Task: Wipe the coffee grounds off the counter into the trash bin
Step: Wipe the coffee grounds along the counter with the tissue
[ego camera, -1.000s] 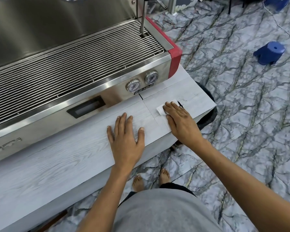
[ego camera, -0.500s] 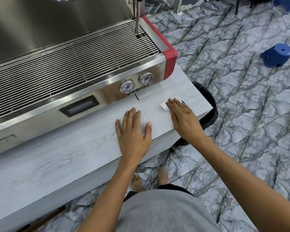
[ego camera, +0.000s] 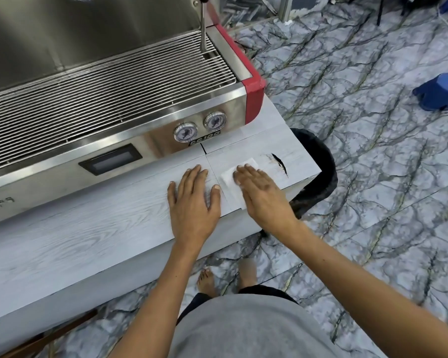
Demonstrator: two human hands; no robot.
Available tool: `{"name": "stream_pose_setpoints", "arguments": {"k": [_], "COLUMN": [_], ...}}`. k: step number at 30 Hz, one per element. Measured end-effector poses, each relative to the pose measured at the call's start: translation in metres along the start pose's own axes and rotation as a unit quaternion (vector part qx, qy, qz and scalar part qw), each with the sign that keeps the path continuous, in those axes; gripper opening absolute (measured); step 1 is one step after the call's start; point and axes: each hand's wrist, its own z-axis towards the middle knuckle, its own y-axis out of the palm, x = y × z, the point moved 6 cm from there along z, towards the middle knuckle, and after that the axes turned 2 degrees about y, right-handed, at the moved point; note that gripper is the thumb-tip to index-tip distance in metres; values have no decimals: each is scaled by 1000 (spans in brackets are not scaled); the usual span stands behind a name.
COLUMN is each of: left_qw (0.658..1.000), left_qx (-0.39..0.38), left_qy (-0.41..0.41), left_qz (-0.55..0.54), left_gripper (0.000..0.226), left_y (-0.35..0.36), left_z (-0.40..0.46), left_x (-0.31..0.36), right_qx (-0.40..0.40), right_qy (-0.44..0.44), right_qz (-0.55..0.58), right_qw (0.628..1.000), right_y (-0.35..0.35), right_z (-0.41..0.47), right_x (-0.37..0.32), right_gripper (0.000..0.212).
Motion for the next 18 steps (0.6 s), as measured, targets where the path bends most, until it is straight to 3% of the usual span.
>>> {"name": "stream_pose_setpoints", "arguments": {"k": [9, 18], "left_qw": [1000, 999], "left_qx": [14, 27], "left_qy": [-11, -12], "left_qz": [-12, -15], "left_gripper": [50, 47], "left_y": [-1, -1], "left_z": [0, 0], "left_x": [1, 2], "right_qx": [13, -6], "right_qy": [27, 29], "right_qz": [-50, -15], "right_qw": [998, 999], "right_y": [-2, 0], "right_z": [7, 5], "right_x": [24, 13], "right_gripper": [42, 42]}}
